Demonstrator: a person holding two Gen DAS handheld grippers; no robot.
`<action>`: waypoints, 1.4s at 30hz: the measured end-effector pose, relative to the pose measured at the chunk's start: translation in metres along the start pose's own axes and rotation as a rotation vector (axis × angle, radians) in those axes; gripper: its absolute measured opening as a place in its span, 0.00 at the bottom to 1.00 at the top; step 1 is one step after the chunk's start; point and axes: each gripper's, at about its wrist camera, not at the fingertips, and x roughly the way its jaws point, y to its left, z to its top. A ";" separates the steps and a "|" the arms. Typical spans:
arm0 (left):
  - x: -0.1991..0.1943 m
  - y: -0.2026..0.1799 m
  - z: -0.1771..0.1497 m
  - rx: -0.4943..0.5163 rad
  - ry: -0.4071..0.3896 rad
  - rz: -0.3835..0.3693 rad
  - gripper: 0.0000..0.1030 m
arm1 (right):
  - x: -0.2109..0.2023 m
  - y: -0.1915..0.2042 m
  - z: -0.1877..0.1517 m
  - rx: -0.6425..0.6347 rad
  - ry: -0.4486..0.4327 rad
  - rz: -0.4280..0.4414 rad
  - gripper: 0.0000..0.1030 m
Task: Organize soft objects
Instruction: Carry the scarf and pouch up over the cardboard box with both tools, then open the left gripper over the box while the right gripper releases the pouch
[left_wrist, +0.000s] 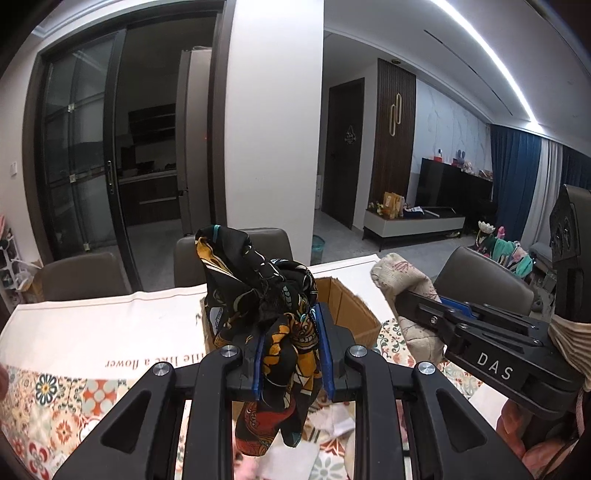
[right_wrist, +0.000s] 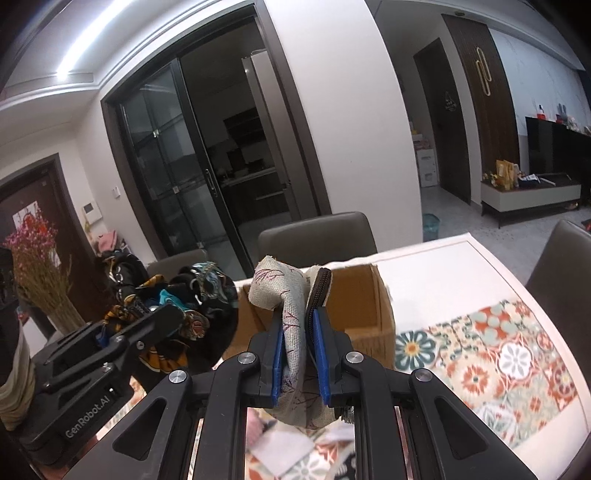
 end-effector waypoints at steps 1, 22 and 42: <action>0.004 -0.001 0.004 0.003 0.003 -0.002 0.23 | 0.005 -0.001 0.007 0.001 0.003 0.012 0.16; 0.101 0.016 0.049 -0.021 0.081 -0.027 0.24 | 0.105 -0.037 0.067 0.039 0.112 0.074 0.16; 0.195 0.030 -0.008 -0.090 0.376 -0.048 0.26 | 0.202 -0.066 0.034 0.036 0.373 0.076 0.20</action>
